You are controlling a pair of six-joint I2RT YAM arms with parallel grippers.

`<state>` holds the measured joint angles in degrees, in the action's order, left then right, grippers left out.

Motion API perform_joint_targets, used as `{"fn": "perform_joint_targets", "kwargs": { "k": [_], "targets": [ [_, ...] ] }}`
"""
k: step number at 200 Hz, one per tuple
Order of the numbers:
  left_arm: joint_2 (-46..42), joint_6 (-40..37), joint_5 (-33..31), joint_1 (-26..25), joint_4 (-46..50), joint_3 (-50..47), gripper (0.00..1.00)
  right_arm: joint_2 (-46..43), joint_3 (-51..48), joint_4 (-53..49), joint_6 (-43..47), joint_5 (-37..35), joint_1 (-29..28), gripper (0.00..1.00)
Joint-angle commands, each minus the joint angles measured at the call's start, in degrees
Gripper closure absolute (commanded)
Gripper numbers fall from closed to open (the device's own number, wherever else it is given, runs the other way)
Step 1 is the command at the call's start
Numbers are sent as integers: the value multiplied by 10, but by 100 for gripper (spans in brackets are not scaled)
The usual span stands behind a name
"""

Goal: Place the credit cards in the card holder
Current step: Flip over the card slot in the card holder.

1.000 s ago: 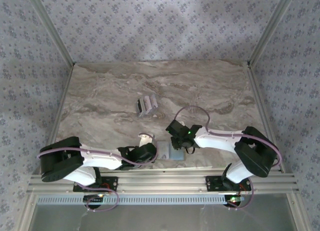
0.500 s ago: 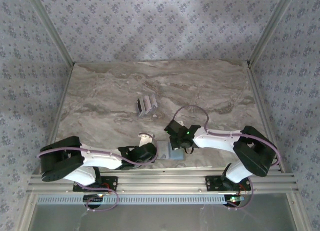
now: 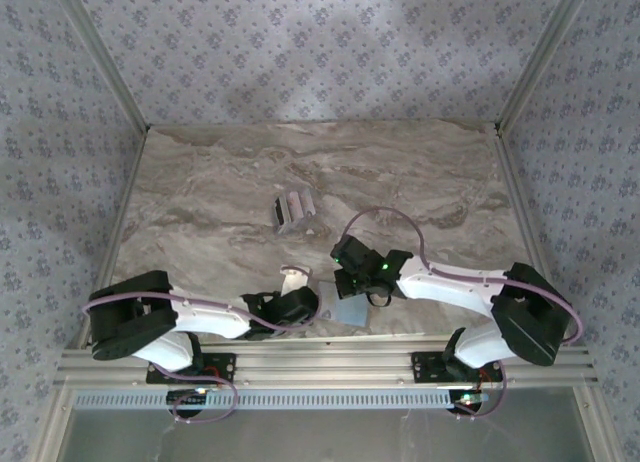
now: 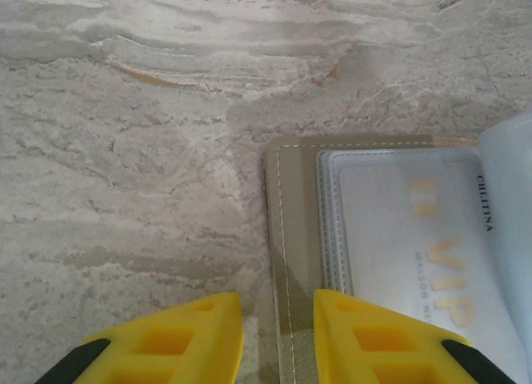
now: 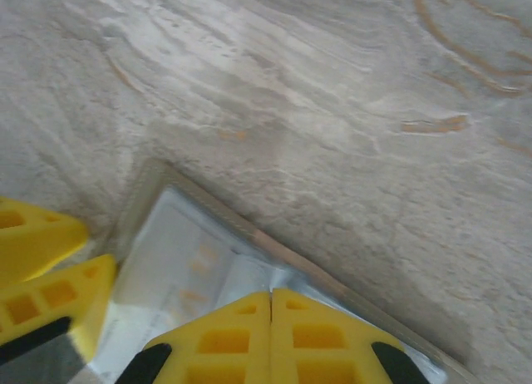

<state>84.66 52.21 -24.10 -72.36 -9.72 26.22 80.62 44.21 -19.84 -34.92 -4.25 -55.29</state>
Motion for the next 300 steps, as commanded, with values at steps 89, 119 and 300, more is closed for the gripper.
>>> {"fn": "perform_joint_targets", "kwargs": {
  "k": [89, 119, 300],
  "targets": [
    [42, 31, 66, -5, 17, -18, 69, 72, 7, 103, -7, 93, -2, 66],
    [28, 31, 57, -6, 31, -21, 68, 65, 6, 99, -7, 88, -3, 61],
    [0, 34, 38, -5, 63, -29, 63, -11, -31, 42, -7, 29, -21, 33]
  ]
}}
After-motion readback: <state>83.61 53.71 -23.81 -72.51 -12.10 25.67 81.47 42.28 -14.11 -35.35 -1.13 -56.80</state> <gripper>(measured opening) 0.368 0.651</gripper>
